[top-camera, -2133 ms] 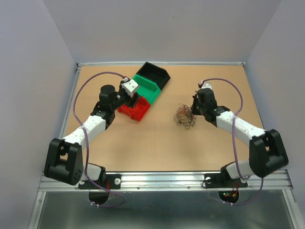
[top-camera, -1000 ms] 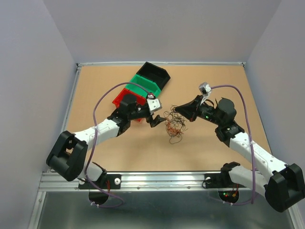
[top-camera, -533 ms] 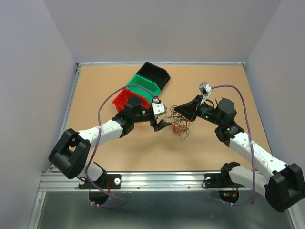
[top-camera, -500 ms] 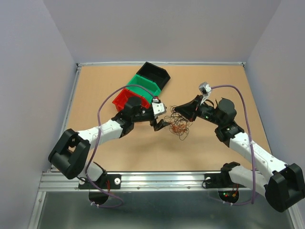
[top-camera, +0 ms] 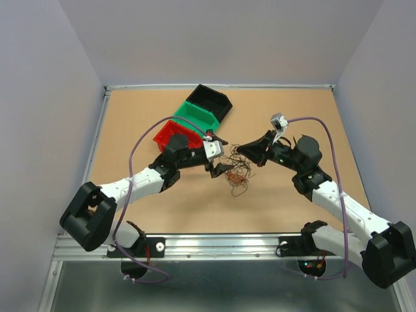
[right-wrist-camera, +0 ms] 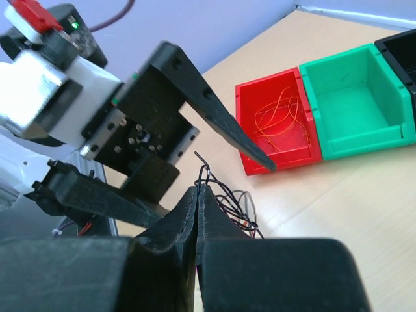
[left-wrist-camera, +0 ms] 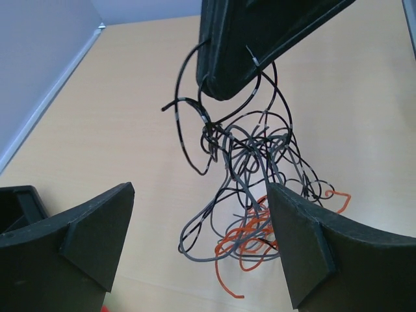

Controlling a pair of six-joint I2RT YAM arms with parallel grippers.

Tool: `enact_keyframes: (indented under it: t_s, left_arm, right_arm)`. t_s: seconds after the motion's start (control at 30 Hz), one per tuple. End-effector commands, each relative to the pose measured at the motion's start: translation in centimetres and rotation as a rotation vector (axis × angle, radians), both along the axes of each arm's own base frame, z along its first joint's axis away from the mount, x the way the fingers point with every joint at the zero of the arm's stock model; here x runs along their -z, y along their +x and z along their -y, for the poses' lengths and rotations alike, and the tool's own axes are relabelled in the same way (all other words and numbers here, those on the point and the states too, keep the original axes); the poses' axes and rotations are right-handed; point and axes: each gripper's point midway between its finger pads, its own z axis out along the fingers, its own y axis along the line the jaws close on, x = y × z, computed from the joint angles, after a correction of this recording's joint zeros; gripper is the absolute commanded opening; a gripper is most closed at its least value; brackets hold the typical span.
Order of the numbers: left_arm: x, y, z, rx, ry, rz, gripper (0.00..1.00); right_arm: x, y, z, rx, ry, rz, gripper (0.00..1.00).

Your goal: Untangle the cables

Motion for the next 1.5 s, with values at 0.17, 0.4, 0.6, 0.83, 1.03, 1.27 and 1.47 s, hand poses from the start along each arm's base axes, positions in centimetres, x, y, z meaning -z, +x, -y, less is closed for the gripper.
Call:
enact_keyframes:
  t_s: [0.17,0.4,0.6,0.83,1.03,1.27,1.47]
  left_arm:
    - [0.5,-0.2,3.1,0.017,0.010,0.020,0.91]
    - [2.4,1.3,3.8,-0.046,0.098,0.012,0.10]
    - [1.8,3.1,2.3,-0.142,0.069,0.009,0.00]
    - [1.2,7.4,-1.5,-0.188,-0.008,-0.141,0.00]
    - [0.9,8.9,-3.6,-0.254,-0.019,-0.143,0.00]
    - [1.7,9.7,-4.3,-0.295,0.014,-0.166,0.00]
    - [3.1,9.2,-3.7,-0.244,0.059,-0.191,0.00]
  right_arm:
    - [-2.8,-0.6,-0.4,-0.003,0.086,0.095,0.01]
    - [-6.5,-0.8,0.8,0.063,0.161,0.169,0.01]
    - [-10.4,1.7,6.0,0.422,0.220,0.172,0.01]
    - [-12.4,2.5,15.5,0.920,0.224,0.151,0.01]
    - [-14.5,-0.9,22.8,1.213,0.300,0.161,0.01]
    - [-18.8,-5.4,25.5,1.219,0.439,0.217,0.01]
    - [-22.1,-6.0,23.2,1.074,0.413,0.250,0.01]
